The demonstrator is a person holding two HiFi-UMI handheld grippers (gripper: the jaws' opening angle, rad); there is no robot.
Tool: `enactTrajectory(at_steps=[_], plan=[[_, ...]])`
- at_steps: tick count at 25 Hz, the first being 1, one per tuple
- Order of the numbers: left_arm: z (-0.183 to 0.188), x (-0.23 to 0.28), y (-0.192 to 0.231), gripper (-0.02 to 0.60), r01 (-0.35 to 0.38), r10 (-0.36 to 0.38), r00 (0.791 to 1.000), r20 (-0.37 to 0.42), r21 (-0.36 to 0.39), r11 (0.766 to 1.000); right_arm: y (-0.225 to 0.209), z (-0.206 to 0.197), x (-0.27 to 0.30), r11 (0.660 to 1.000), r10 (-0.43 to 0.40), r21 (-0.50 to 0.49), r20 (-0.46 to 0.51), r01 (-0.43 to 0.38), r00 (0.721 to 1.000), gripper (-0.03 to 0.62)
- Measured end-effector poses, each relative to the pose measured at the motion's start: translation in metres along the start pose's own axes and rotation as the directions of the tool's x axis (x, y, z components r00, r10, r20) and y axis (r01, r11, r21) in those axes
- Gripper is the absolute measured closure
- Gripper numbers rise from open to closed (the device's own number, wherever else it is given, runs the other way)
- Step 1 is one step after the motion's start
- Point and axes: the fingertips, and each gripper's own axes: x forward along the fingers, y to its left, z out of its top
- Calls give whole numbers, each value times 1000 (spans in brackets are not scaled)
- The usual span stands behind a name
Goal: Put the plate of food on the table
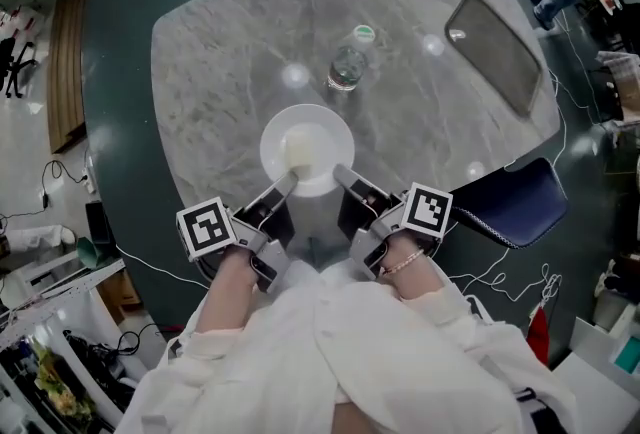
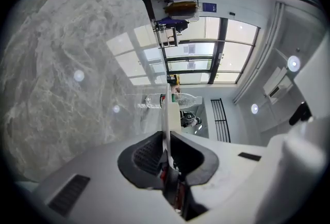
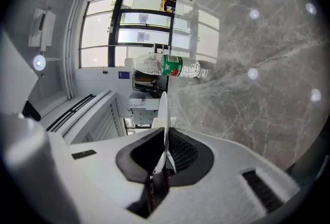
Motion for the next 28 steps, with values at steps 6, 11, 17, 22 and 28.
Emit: enactTrajectory(at_steps=[6,11,17,22,28], plan=[[0,7,31,543,-90,91,996,-22,22,996,-27,3,11,997,-75,-42,-65,72,995,580],[-3,12,57,543,-115,117,992,-44,54,992,-55,-4,13,991,-134,-4,-104,135,985,580],[-3,16,76,543,-151,151,987,-57,-4,989,-75,-3,20,986,-156,30,-127,161,980,580],[7,26,87,543,-143,146,987,-69,53,988,-85,4,28,984,-166,41,-125,173,978,580],[6,29,94,543,-167,168,983,-75,19,986,-94,7,30,981,-189,22,-134,194,973,580]])
